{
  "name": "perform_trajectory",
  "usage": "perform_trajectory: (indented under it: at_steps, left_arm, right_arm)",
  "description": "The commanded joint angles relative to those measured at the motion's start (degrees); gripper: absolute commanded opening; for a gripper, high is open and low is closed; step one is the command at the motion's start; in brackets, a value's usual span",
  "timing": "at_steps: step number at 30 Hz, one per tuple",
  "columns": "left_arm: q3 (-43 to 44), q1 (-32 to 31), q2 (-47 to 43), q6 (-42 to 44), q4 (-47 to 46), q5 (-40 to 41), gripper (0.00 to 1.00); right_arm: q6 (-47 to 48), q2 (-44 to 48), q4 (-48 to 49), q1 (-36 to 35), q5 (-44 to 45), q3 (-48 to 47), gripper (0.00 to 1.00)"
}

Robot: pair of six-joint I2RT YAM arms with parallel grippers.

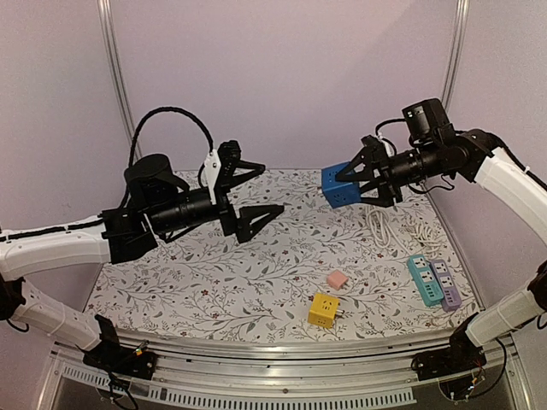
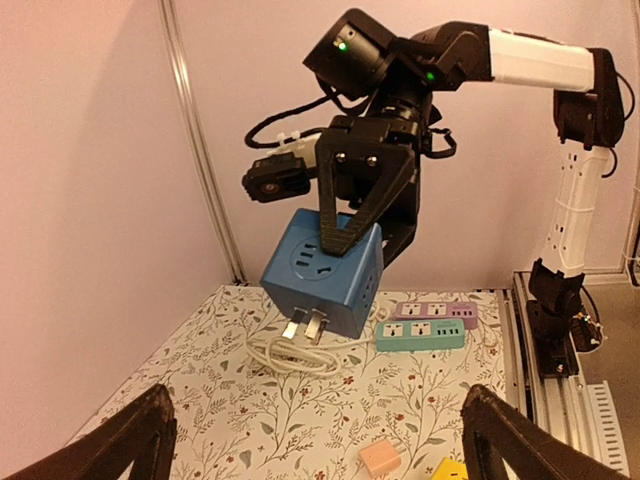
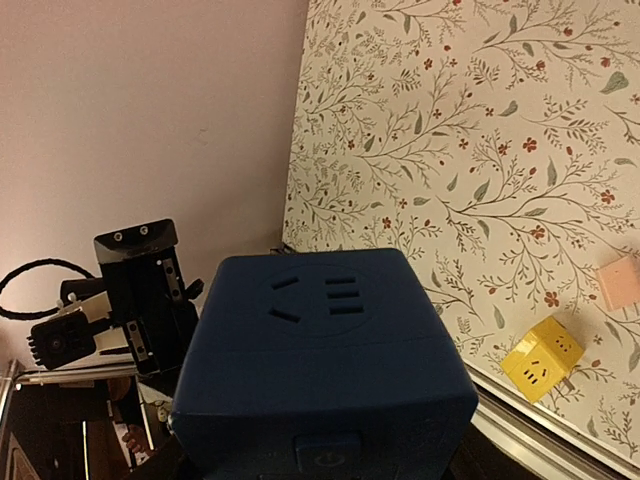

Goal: Insert the plug

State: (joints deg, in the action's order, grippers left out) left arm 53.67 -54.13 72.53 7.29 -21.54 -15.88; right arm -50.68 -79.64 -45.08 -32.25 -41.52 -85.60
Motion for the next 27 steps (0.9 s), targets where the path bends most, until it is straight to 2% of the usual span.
perform_trajectory:
  at_steps: [1,5,10,15,21,27]
  left_arm:
    - [-3.0,-0.1,-4.6,-3.2,5.2,10.8,0.99]
    - [-3.8,-0.1,-8.0,-6.5,10.1,15.3,0.99]
    - [-7.9,-0.1,-13.2,-11.3,11.1,21.5,1.0]
    - [-9.8,-0.1,-17.1,-15.1,15.1,28.4,1.0]
    - [-10.2,-0.1,-19.3,-17.8,19.8,30.6,0.99]
    - [-9.0,0.0,-18.8,-23.7,24.7,32.5,0.99]
  right_arm:
    - [4.7,-0.3,-11.2,-0.3,15.0,-3.6,0.0]
    - [8.2,-2.2,-19.4,-0.3,23.3,-6.6,0.0]
    - [10.0,-4.5,-28.3,-0.2,34.7,-7.6,0.0]
    - [8.0,-4.7,-31.2,1.5,37.7,-5.3,0.0]
    - [6.0,-3.5,-33.5,3.7,42.9,-0.9,0.0]
    - [4.4,0.0,-33.7,11.0,45.9,5.5,0.0]
